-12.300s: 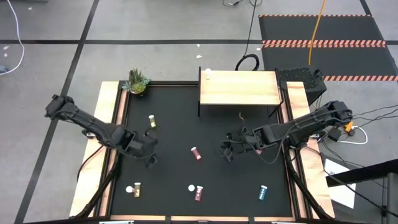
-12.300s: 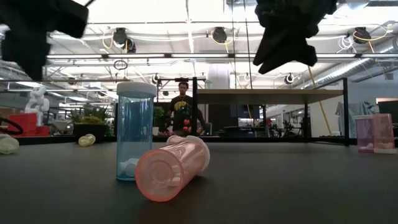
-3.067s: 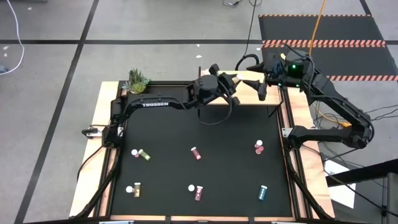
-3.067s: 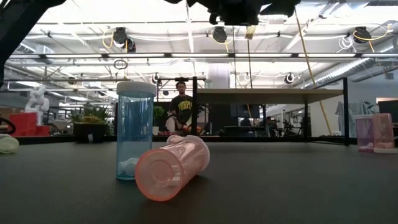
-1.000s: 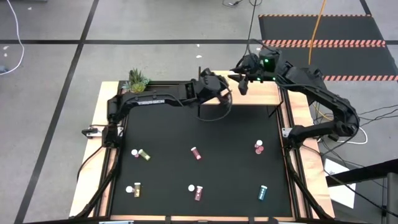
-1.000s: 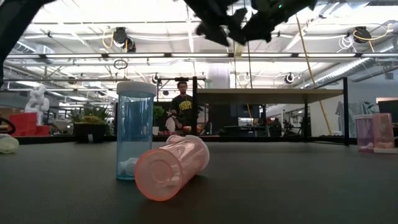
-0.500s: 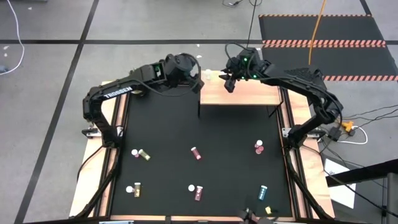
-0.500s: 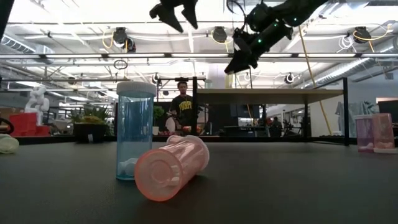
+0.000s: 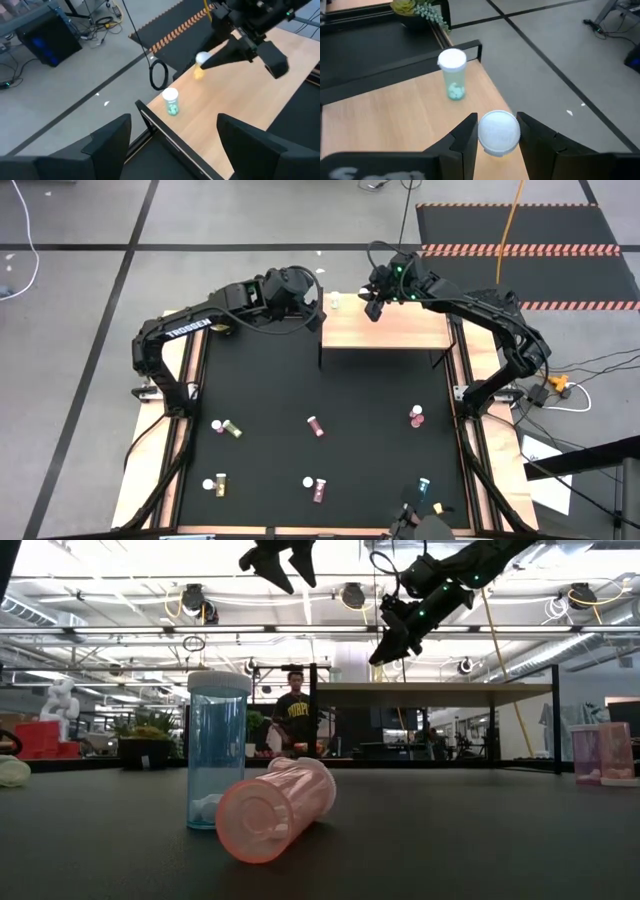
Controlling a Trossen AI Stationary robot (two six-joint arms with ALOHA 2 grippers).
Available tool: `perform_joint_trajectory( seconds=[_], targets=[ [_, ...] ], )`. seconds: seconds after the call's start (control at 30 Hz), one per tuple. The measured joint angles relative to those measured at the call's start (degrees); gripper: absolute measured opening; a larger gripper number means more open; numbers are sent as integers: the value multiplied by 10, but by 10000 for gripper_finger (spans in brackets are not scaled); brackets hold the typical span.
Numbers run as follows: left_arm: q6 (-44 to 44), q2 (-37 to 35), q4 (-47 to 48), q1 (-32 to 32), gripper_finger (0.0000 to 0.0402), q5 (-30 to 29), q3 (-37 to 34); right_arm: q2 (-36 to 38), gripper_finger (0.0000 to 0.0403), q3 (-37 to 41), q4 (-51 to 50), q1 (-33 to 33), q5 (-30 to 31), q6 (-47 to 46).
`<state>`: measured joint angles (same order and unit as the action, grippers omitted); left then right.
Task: Pick and place medicine bottles onto shelf by color
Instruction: Put the top yellow pill bottle on the shelf
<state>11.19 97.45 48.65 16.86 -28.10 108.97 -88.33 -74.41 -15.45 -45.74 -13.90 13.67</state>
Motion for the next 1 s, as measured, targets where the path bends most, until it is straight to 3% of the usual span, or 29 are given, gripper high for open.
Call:
perform_joint_trajectory(
  seconds=[0.1, 0.67, 1.0],
  targets=[
    [0, 0, -1, -1, 298, 1, 0, -1, 116, 0, -9, 0, -27, -8],
    [-5, 0, -1, 0, 299, 2, 0, -17, 117, -1, 2, -8, -27, -13],
    [-10, 0, -1, 1, 299, 2, 0, -17, 144, -1, 2, -8, -27, -16]
  ],
)
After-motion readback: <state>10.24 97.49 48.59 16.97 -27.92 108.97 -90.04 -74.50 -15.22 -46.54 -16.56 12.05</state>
